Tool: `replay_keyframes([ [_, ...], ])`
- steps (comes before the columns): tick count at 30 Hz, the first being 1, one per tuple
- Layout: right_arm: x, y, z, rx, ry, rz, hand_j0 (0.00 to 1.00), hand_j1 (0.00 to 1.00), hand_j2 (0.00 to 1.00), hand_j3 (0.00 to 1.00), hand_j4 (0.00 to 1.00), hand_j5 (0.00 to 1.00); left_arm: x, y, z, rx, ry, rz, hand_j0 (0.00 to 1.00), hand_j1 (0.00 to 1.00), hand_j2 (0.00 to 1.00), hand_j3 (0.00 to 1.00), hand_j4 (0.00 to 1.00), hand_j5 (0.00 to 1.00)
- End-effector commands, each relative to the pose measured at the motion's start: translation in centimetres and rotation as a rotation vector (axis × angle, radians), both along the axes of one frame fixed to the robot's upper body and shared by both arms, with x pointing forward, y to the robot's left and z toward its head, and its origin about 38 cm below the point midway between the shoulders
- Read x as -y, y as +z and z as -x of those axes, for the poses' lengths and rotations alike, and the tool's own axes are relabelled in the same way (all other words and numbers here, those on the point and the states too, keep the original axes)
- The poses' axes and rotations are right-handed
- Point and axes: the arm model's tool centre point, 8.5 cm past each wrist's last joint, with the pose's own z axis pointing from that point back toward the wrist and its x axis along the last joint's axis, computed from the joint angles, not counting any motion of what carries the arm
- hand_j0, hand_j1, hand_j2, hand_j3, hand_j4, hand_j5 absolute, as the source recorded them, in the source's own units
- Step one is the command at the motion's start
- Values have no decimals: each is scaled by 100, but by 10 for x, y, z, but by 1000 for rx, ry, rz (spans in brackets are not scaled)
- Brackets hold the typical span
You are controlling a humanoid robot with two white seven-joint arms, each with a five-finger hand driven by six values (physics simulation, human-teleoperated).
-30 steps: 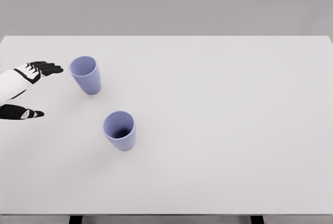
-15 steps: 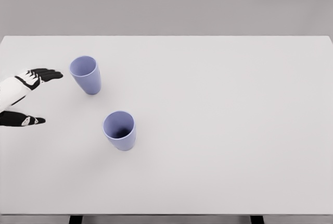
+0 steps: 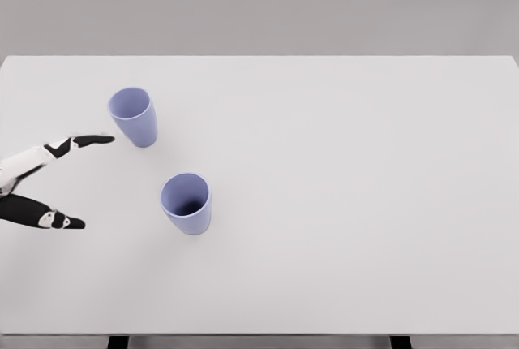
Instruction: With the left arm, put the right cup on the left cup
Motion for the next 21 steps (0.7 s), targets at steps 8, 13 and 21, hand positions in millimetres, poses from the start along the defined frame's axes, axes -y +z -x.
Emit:
replay_keyframes([
  [8, 0, 0, 0, 0, 0, 0, 100, 100, 100, 100, 100, 100, 9, -14, 11, -121, 21, 196, 100, 100, 100, 100, 100, 100],
  [13, 0, 0, 0, 0, 0, 0, 100, 100, 100, 100, 100, 100, 17, -24, 13, -130, 23, 241, 100, 100, 100, 100, 100, 100],
  [21, 0, 0, 0, 0, 0, 0, 100, 100, 100, 100, 100, 100, 23, -45, 14, -238, 70, 232, 100, 100, 100, 100, 100, 100],
])
